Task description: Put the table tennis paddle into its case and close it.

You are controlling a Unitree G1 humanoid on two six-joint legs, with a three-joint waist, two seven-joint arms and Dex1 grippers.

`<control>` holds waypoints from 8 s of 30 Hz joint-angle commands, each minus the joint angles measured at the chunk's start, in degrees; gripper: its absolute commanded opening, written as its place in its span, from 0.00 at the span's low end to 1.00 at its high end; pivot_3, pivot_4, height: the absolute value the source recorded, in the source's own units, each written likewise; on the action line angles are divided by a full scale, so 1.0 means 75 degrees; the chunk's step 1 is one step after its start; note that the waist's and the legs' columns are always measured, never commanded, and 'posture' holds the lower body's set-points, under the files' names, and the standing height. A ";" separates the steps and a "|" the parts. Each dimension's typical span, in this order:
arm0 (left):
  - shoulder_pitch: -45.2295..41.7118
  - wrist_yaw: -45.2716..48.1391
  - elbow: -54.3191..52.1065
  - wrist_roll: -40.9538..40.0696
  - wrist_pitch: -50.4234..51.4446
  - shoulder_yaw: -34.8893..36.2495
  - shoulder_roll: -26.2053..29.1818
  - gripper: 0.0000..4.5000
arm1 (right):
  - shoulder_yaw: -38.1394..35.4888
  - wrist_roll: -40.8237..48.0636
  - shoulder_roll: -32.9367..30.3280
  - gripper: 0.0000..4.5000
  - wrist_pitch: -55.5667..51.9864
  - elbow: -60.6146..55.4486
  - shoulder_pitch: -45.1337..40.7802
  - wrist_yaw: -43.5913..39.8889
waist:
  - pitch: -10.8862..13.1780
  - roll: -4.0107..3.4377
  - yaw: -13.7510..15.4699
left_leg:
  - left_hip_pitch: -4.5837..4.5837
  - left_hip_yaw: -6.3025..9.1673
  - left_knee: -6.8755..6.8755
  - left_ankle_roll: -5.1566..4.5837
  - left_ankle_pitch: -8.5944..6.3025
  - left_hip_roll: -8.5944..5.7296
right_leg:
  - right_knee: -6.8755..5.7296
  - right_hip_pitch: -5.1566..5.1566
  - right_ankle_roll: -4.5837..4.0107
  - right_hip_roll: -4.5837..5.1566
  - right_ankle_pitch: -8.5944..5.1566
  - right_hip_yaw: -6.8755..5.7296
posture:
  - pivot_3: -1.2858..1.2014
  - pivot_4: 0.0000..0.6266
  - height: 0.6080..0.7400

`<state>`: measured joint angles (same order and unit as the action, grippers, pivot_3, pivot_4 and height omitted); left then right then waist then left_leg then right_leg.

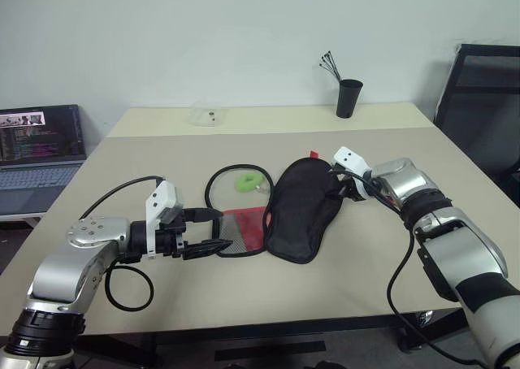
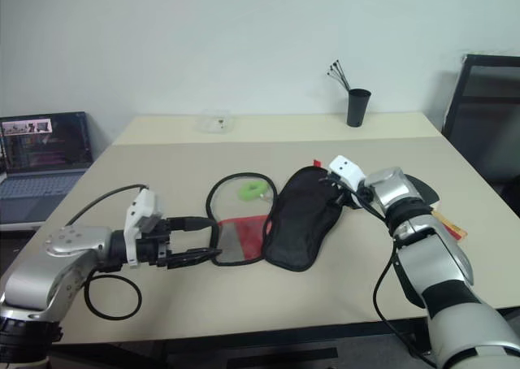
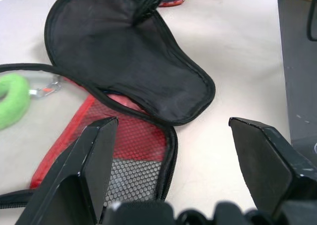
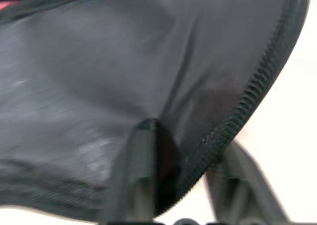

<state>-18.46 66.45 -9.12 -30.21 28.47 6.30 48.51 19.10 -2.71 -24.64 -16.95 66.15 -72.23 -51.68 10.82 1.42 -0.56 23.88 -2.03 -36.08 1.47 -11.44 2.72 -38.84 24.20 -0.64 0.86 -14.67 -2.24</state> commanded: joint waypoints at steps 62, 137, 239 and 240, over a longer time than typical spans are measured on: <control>-0.0787 0.0277 0.0647 0.0156 -0.0521 -0.0121 -0.0224 0.87 | -0.2888 0.2867 0.2002 0.09 -0.6135 -0.9698 0.5388 0.4058 | 0.0001 -0.0001 0.0012 | -0.0004 0.0007 0.0000 0.0003 0.0002 0.0004 | -0.0006 0.0001 0.0001 -0.0008 -0.0002 0.0002 | 0.52 0.24 1.00; -0.3071 0.1176 0.1109 0.0136 -0.0266 -0.1368 -0.1327 0.87 | -0.2948 0.0664 -0.2898 0.99 -0.0739 0.0116 0.2394 0.0720 | 0.0014 0.0018 -0.0146 | -0.0008 -0.0024 -0.0002 0.0003 0.0002 -0.0007 | 0.0001 -0.0004 0.0003 -0.0012 -0.0001 0.0020 | 0.52 0.24 1.00; -0.1120 0.0095 0.0132 0.0046 -0.0123 -0.0394 -0.0619 0.87 | -0.3262 0.2482 0.2443 0.99 -0.7521 -1.1539 0.5518 0.6092 | 0.0019 0.0008 -0.0142 | 0.0012 0.0016 -0.0019 0.0002 0.0002 0.0000 | 0.0015 0.0006 0.0031 -0.0006 0.0030 0.0026 | 0.52 0.24 1.00; -0.1089 0.0023 0.0163 0.0072 -0.0136 -0.0343 -0.0622 0.87 | -0.3243 0.2677 0.2362 0.99 -0.7685 -1.1754 0.5498 0.5905 | 0.0019 0.0008 -0.0143 | 0.0012 0.0016 -0.0018 0.0002 0.0002 -0.0001 | 0.0017 0.0006 0.0031 -0.0005 0.0030 0.0027 | 0.52 0.24 1.00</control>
<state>-26.61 67.77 -6.47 -29.29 28.31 1.30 42.97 -5.48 14.84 -5.89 -73.11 -16.59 -30.38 -4.97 10.96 1.48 -1.63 23.96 -1.92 -36.20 1.48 -11.42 2.72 -38.70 24.24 -0.40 0.83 -14.45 -2.03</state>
